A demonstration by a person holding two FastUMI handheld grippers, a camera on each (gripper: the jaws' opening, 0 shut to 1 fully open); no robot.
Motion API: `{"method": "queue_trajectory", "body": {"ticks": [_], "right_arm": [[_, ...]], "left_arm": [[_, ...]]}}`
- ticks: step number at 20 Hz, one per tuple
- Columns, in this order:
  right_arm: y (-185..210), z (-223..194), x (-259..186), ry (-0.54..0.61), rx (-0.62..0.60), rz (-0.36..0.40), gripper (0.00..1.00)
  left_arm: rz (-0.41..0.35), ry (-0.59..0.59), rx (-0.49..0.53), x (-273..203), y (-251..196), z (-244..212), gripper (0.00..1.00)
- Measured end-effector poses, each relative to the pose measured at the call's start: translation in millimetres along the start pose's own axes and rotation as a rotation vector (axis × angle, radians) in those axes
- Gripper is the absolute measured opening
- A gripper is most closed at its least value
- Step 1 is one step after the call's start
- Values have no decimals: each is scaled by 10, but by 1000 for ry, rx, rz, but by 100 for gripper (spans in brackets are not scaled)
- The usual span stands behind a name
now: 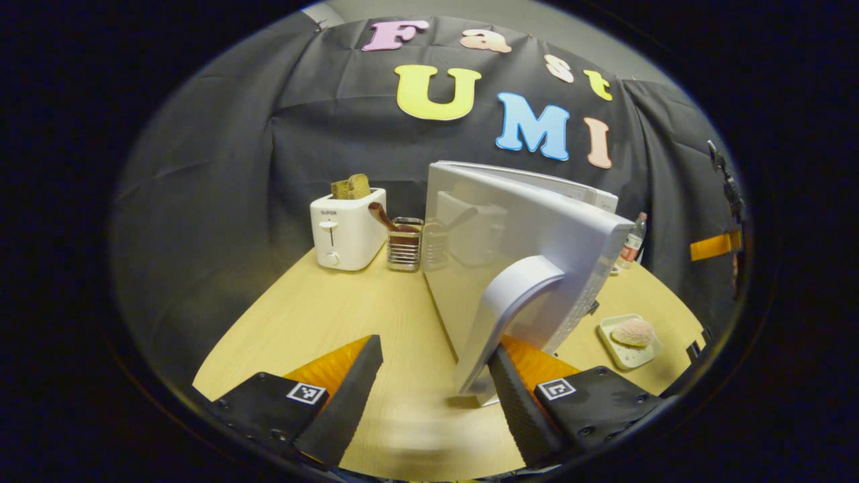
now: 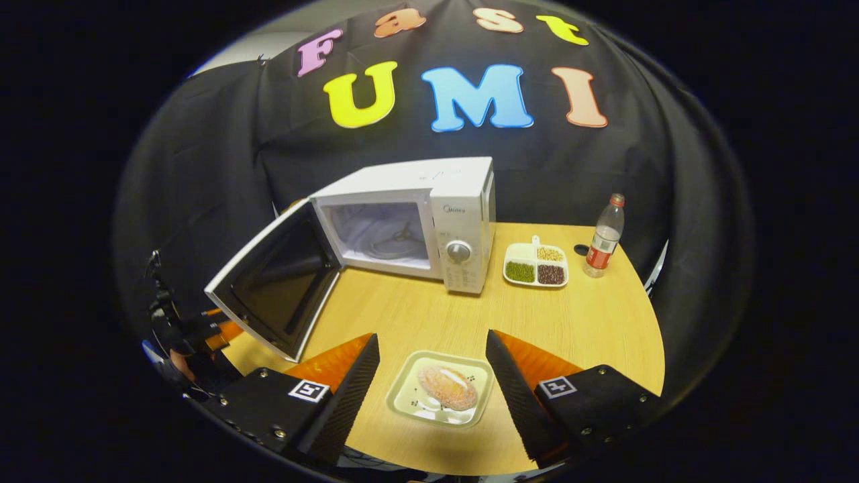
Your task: Open the microwave oven with the left hand, put the food in, and close the microwave oven.
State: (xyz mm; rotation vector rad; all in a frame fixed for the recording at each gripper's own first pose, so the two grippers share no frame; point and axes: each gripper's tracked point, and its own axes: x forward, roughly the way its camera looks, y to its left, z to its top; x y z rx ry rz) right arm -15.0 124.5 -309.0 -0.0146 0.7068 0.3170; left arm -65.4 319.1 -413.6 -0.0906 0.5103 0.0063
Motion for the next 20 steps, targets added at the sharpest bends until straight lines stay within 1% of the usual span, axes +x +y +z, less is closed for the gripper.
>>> {"method": "queue_trajectory", "body": {"ticks": [2, 5, 7, 8, 9, 10, 12, 13, 16, 18, 20], "right_arm": [[-85, -283, 184, 92, -30, 8, 97], [-150, -600, 428, 185, -82, 17, 98], [-175, -779, 566, 235, -127, 25, 97], [-175, -837, 635, 257, -147, 35, 94], [-181, -872, 699, 273, -169, 40, 98], [-189, -905, 762, 287, -189, 45, 98], [-194, -959, 864, 311, -214, 57, 98], [-203, -976, 906, 323, -225, 65, 98], [-219, -1072, 1027, 360, -251, 93, 98], [-237, -1148, 1090, 390, -257, 112, 98], [-215, -1228, 1138, 412, -252, 151, 98]], "left_arm": [[-6, 6, 4, -14, 97, 3, 99], [-11, -6, 9, -143, 199, 53, 99], [-7, -36, -9, -293, 213, 175, 97], [2, -55, -15, -385, 210, 249, 96], [6, -74, -21, -478, 183, 355, 96], [14, -96, -20, -590, 132, 468, 96], [37, -175, -13, -835, 27, 843, 94], [54, -216, -5, -944, -19, 1053, 96], [67, -330, -3, -1198, -266, 1665, 95], [66, -376, 3, -1274, -459, 1979, 95], [75, -417, 24, -1334, -631, 2280, 94]]}}
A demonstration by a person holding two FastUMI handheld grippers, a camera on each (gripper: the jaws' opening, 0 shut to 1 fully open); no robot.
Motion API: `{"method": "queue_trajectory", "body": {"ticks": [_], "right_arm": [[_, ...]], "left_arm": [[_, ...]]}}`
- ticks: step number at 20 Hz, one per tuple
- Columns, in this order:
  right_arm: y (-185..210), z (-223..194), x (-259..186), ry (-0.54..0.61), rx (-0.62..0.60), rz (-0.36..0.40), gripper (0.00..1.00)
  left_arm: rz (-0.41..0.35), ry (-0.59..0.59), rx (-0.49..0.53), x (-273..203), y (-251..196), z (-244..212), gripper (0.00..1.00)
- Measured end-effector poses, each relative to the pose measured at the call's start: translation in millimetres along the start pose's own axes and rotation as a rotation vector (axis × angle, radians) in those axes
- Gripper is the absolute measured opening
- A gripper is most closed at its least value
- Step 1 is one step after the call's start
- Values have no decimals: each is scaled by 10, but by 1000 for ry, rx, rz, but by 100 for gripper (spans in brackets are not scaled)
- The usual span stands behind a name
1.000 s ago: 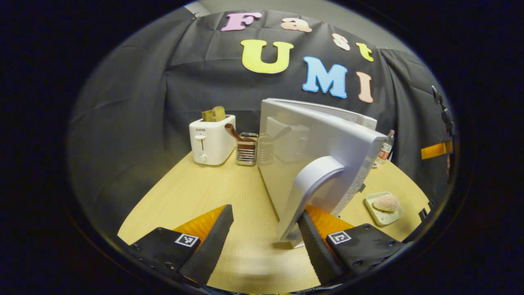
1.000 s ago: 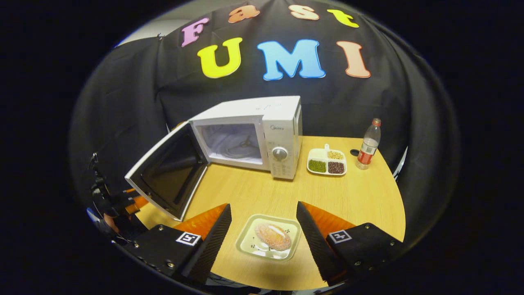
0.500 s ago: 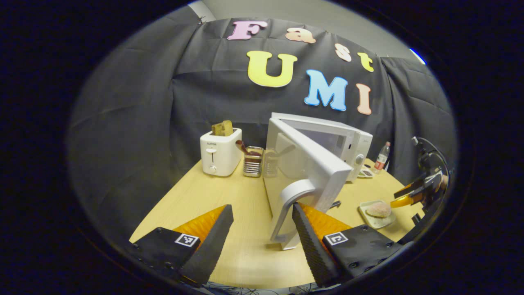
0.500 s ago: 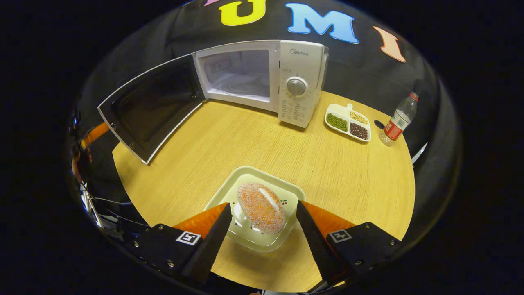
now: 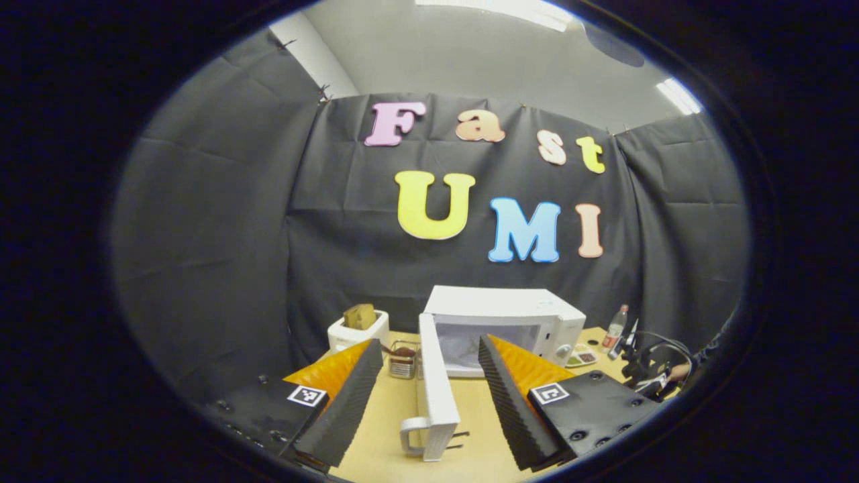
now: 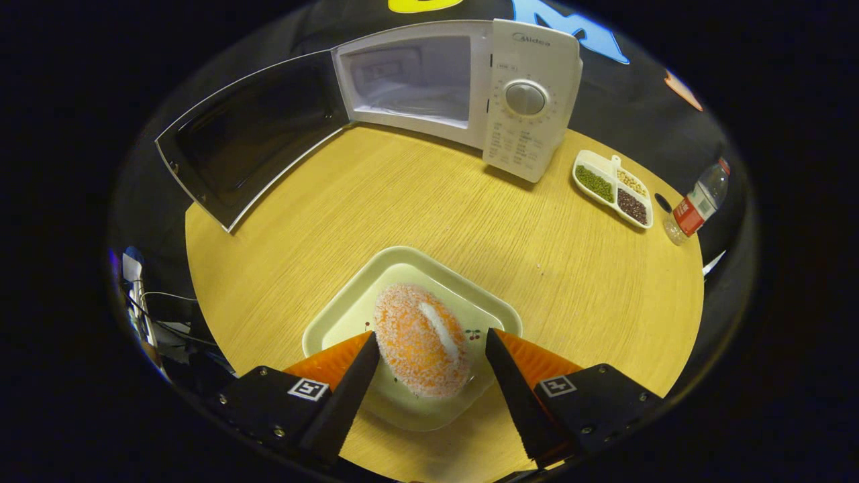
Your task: Open the microwave oven with the left hand, put the food in, and close the microwave oven.
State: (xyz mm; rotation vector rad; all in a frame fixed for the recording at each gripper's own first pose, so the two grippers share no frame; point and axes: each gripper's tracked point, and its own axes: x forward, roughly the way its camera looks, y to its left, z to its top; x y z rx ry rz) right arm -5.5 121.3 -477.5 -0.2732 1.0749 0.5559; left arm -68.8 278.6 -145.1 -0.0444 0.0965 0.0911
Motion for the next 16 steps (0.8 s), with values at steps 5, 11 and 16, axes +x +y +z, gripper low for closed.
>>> {"method": "queue_trajectory", "body": {"ticks": [5, 11, 16], "right_arm": [[-42, -61, 43, 9, -127, 24, 77], [-302, 219, -262, -85, -336, -120, 46], [-362, 645, -513, -195, -536, -265, 46]], "left_arm": [[-14, -30, 80, 127, -588, 407, 94], [-5, -36, 90, 217, -1061, 592, 94], [15, -59, 82, 256, -1288, 719, 94]]}}
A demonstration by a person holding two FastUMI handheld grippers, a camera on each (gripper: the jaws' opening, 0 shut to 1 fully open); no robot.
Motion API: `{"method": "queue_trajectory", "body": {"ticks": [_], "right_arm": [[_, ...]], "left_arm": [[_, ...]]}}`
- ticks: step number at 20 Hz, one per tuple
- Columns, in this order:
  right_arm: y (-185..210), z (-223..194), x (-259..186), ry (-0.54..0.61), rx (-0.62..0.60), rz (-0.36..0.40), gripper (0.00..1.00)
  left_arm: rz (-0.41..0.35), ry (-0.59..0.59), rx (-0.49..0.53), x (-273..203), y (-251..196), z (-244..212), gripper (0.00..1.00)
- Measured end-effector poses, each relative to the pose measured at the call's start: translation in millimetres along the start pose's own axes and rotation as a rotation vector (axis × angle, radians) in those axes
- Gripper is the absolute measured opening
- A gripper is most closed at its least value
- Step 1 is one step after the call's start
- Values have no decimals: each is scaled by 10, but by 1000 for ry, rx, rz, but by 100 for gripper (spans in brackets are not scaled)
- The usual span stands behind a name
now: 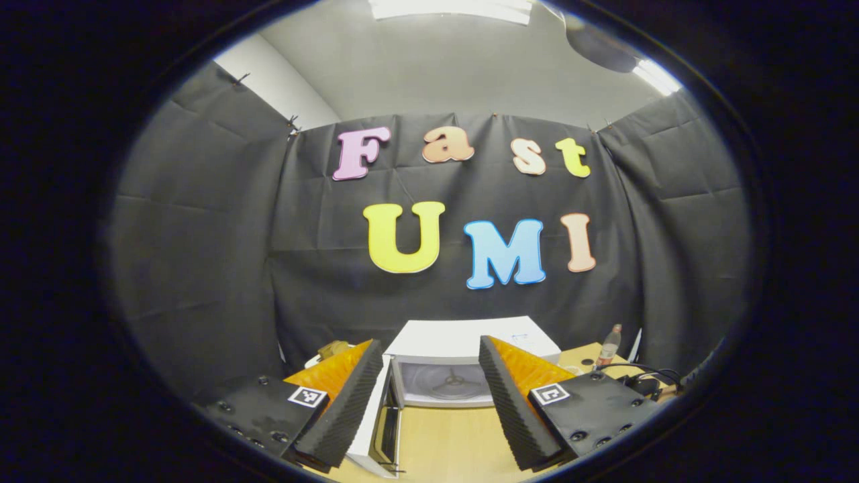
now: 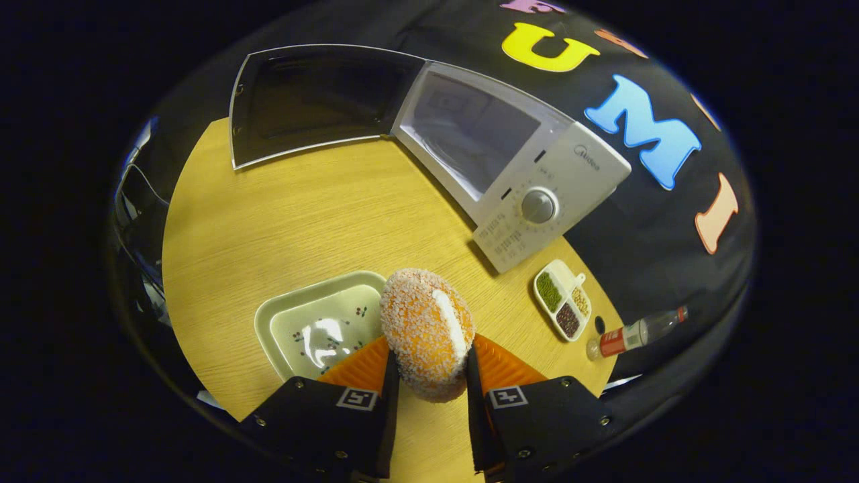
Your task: Open the microwave oven with the left hand, put the food in, and close the microwave oven.
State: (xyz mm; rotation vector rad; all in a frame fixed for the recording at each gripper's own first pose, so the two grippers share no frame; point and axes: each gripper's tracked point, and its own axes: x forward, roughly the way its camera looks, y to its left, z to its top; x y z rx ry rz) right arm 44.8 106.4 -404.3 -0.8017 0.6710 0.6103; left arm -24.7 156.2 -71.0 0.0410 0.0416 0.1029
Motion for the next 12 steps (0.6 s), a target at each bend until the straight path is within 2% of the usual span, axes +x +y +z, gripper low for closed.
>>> {"method": "queue_trajectory", "body": {"ticks": [4, 7, 12], "right_arm": [[-271, 494, -119, -71, -61, -120, 46], [-368, 904, -120, -117, -122, -176, 46], [-562, 1396, 137, -184, -308, -294, 46]], "left_arm": [[-13, 6, 20, 37, 70, 2, 99], [-5, -2, 21, 45, 283, 54, 99], [68, -5, -4, -89, 773, -6, 99]]}}
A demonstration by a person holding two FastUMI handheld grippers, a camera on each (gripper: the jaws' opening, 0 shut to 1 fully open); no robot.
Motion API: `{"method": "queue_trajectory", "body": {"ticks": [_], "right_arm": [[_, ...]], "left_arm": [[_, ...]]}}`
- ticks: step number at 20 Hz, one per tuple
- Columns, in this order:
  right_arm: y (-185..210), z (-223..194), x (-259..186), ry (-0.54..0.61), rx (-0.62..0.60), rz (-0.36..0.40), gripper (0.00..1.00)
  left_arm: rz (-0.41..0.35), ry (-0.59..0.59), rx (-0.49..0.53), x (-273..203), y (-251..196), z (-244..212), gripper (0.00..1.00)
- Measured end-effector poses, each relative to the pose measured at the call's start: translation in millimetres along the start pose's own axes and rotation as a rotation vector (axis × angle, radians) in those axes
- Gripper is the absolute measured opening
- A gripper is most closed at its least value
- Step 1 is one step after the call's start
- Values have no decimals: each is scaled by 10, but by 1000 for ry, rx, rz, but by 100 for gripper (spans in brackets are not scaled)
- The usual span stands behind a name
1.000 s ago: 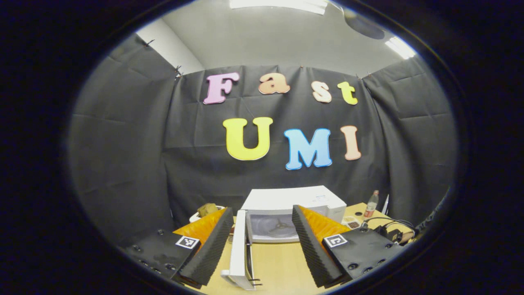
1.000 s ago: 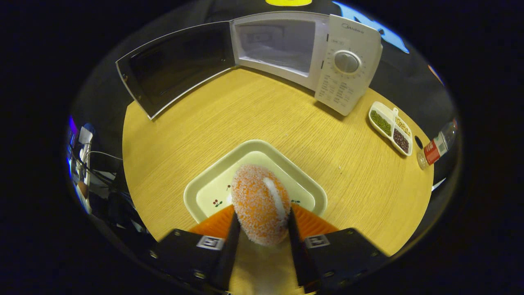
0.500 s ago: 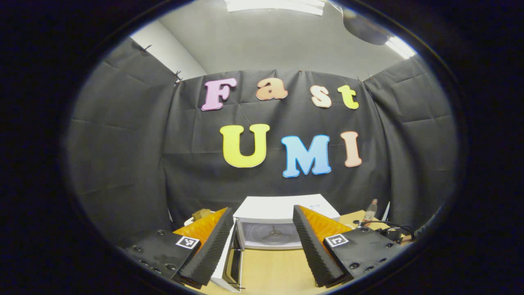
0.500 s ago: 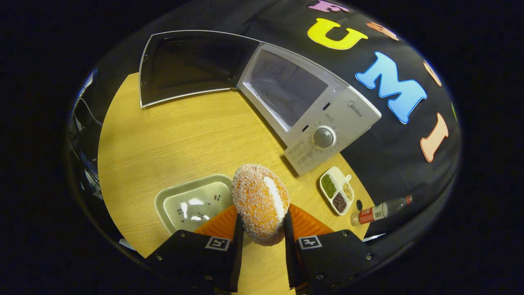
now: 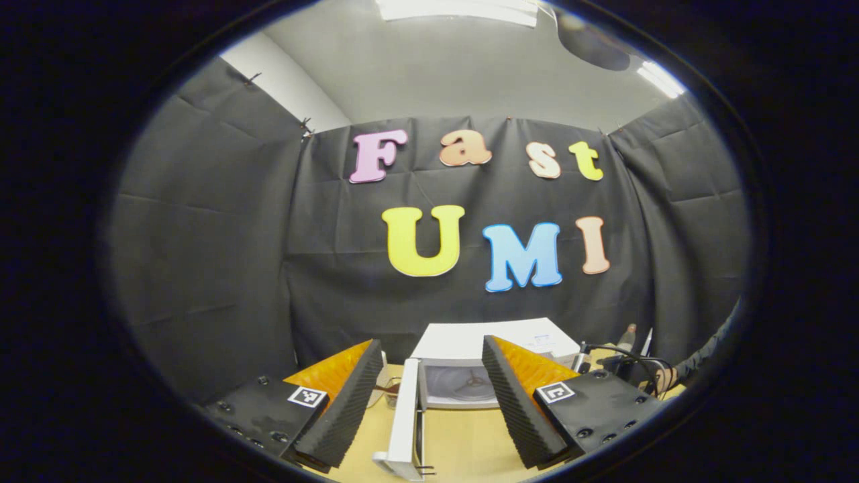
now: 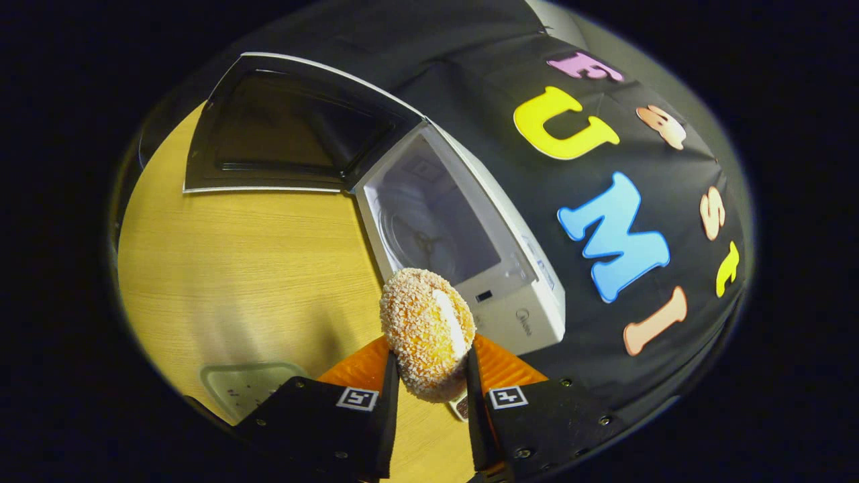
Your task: Open the microwave oven with the left hand, put the food in, and close the microwave oven.
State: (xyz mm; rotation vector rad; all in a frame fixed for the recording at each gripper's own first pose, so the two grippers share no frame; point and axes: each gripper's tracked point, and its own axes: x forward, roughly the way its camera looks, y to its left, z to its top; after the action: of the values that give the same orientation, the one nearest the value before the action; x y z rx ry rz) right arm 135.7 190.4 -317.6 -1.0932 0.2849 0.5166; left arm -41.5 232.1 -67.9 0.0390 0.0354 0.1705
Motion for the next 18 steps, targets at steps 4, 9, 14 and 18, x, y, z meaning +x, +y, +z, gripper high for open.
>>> {"method": "queue_trajectory", "body": {"ticks": [4, 9, 14, 18], "right_arm": [[-34, 242, 310, -23, -69, -38, 46], [-5, 435, 763, -18, -128, -50, 46], [63, 472, 1196, 5, -202, -60, 46], [80, 449, 1580, 53, -230, -69, 45]], "left_arm": [[76, 22, -11, -236, 387, -110, 97], [150, 40, -32, -453, 740, -188, 98], [202, 56, -23, -521, 1002, -294, 98], [242, 78, -42, -579, 1176, -366, 98]]}}
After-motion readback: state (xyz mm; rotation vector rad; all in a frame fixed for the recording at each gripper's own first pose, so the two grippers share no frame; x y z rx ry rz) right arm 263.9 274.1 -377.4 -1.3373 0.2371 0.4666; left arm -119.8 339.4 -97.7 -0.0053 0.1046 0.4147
